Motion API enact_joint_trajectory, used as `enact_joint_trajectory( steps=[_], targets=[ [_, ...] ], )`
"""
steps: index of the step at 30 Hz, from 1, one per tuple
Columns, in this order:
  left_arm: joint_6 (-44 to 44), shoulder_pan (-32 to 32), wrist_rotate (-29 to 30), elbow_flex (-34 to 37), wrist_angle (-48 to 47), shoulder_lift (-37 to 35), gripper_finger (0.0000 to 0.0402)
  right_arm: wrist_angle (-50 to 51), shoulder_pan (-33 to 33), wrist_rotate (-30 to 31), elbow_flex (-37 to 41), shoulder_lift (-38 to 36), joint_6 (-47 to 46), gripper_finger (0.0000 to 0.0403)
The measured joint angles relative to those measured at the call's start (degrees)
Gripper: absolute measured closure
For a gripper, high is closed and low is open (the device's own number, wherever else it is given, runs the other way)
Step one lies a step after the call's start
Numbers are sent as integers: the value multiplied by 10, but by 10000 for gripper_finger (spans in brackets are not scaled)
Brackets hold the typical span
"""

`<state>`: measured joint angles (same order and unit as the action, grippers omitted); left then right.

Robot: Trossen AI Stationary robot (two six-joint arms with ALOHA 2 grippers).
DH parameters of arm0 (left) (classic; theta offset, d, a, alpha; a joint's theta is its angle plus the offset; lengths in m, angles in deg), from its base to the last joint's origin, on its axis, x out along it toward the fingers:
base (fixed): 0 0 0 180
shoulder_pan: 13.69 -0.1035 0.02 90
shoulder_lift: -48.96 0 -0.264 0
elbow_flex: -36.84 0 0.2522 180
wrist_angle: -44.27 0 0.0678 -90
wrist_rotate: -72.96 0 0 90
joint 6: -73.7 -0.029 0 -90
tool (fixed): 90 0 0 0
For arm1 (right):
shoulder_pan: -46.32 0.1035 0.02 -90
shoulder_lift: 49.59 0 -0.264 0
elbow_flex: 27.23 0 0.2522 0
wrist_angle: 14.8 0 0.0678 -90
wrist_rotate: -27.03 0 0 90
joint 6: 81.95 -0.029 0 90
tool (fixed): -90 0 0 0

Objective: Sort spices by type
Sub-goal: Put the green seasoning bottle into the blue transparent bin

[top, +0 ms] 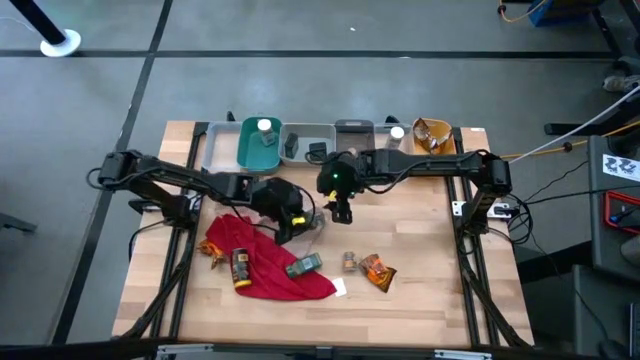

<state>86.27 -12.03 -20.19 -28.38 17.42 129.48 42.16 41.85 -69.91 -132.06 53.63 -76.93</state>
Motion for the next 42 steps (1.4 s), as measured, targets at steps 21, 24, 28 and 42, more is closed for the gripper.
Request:
enact_joint_trajectory(
  steps=[21, 24, 28, 42],
  targets=[
    [15, -10, 82, 107, 234, -27, 216, 149, 0, -2, 0, -6, 14, 180],
    [23, -10, 95, 142, 316, -27, 216, 121, 0, 6, 0, 2, -8, 180],
    [34, -10, 104, 182, 379, -22, 215, 89, 0, 43, 0, 10, -22, 180],
    [5, -9, 121, 194, 424, 39, 209, -6, -1, -37, 0, 16, -24, 180]
  ],
)
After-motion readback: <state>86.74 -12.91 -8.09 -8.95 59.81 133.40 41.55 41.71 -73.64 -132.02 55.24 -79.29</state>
